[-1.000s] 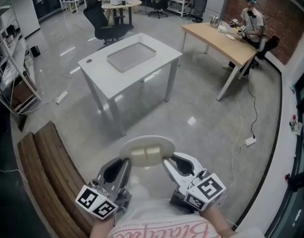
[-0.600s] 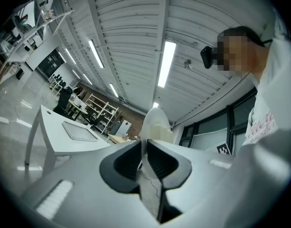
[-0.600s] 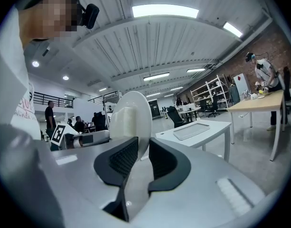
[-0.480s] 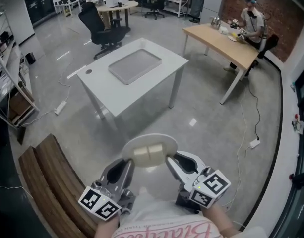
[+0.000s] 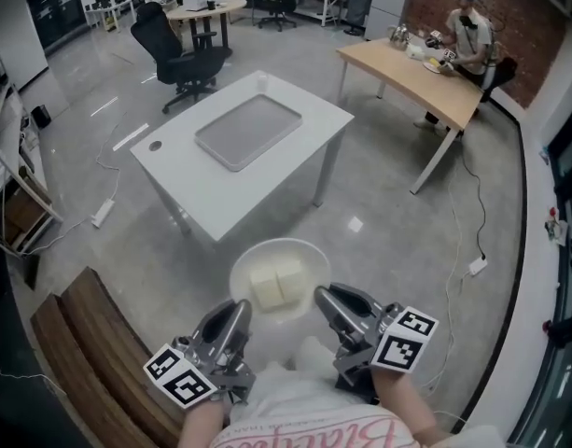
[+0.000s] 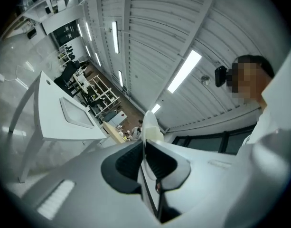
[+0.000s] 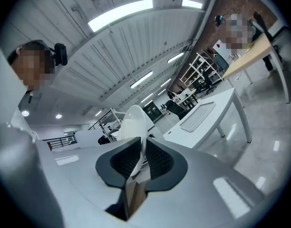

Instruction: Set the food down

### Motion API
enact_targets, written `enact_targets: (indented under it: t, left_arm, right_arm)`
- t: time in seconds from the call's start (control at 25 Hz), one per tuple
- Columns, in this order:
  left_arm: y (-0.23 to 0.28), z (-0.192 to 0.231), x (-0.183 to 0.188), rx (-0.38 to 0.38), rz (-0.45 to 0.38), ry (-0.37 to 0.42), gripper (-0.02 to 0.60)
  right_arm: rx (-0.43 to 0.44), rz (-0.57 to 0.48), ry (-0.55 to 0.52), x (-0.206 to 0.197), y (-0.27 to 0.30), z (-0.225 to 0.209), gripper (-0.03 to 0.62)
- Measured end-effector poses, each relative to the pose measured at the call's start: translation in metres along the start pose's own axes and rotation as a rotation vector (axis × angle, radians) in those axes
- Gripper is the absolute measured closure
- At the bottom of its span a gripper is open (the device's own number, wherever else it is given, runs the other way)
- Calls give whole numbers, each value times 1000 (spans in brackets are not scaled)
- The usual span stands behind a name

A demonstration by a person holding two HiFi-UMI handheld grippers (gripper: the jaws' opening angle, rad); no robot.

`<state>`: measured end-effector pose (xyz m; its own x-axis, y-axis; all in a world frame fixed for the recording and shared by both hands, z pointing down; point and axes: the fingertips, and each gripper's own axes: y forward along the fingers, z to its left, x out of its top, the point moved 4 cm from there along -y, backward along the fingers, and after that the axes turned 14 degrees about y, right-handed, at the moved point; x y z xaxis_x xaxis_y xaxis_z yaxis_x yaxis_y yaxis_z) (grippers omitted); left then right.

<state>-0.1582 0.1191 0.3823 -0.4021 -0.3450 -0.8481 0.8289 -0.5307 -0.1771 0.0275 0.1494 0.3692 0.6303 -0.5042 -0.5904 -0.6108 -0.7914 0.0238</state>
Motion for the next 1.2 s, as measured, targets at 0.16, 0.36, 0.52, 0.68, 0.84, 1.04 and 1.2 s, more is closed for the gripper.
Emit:
enact_targets:
  t: [0.16,0.36,0.52,0.68,0.84,1.04,1.2]
  left_arm:
    - [16,20,-5,18,27,-98,561]
    - [52,44,-15,127,72,-150,557]
    - [87,69,-19,224,70,-229,557]
    - [128,87,-18,316,45,-244,554]
    - [159,106,-19,413,8,-293,552]
    - [189,118,-19,489,-57,-330,554]
    - [202,129,-20,546,-51,-337,555]
  right_arm:
    - [-11,5,89,8,9,-17,565]
    - [-68,12,133,32,24,-52,563]
    - [-85,37,208,62,46,-84,566]
    - [-80,75,226,101,64,-113,568]
    - [-80,117,244,136,85,-138,569]
    - [-56,161,274,169,105,-161,569]
    - [-71,174,319,182,118,-176,571]
